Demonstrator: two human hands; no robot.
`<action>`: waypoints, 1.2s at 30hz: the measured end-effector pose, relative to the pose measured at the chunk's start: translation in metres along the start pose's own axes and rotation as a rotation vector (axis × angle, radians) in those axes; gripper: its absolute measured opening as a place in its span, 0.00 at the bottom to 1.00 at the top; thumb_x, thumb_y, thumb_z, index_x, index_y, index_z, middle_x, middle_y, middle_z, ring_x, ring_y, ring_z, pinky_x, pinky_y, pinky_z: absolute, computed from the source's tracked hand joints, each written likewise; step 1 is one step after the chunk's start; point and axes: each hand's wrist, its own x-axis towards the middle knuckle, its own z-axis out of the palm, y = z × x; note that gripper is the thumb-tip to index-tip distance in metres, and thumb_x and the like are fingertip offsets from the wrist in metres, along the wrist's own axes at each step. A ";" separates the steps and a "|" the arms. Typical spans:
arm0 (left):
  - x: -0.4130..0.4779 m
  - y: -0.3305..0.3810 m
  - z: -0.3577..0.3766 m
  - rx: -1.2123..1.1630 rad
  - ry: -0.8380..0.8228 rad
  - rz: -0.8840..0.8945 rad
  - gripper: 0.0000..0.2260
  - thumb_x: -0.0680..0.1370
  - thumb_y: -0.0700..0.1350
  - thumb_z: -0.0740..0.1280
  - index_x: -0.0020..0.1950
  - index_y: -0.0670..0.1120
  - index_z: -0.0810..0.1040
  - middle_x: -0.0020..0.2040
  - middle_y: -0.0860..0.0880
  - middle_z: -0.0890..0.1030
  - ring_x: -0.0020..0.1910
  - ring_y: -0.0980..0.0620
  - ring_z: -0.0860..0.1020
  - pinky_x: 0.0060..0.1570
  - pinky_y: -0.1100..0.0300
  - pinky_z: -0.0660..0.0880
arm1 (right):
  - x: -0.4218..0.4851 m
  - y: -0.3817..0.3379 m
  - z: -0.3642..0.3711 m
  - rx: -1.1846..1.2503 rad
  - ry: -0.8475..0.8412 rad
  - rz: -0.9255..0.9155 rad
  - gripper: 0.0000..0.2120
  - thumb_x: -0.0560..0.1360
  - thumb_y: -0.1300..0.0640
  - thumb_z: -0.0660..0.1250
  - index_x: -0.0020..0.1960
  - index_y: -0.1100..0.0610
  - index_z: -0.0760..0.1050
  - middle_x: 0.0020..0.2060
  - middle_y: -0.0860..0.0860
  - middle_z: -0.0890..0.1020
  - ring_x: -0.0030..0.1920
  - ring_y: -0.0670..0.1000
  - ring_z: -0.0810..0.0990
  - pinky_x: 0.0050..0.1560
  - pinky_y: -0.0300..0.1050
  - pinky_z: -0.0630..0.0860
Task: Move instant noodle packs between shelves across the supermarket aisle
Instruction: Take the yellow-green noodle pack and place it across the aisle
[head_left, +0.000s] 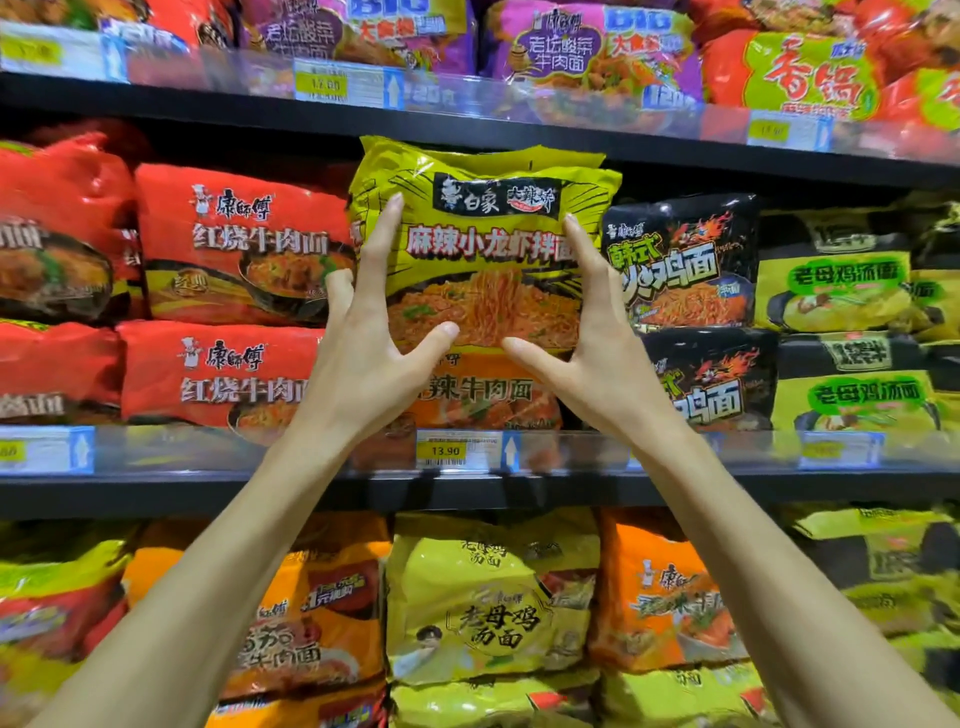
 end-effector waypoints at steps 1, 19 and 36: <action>-0.001 0.000 0.000 -0.009 0.006 0.009 0.42 0.79 0.49 0.72 0.82 0.64 0.47 0.68 0.56 0.62 0.45 0.74 0.69 0.46 0.79 0.63 | 0.000 -0.001 0.003 0.071 0.011 0.010 0.48 0.75 0.50 0.74 0.82 0.46 0.44 0.80 0.50 0.54 0.74 0.41 0.60 0.66 0.32 0.66; -0.050 0.043 -0.011 -0.065 0.159 0.002 0.43 0.75 0.36 0.71 0.83 0.50 0.51 0.83 0.54 0.58 0.81 0.60 0.57 0.75 0.74 0.54 | -0.047 -0.038 -0.030 0.304 0.096 -0.066 0.45 0.74 0.70 0.70 0.78 0.41 0.52 0.73 0.45 0.62 0.71 0.26 0.56 0.67 0.20 0.55; -0.188 0.089 -0.115 0.039 0.218 -0.125 0.42 0.71 0.33 0.68 0.79 0.55 0.55 0.81 0.53 0.61 0.81 0.57 0.58 0.81 0.57 0.55 | -0.153 -0.149 -0.020 0.400 0.020 -0.012 0.48 0.68 0.70 0.75 0.77 0.41 0.57 0.74 0.56 0.66 0.77 0.55 0.62 0.71 0.28 0.57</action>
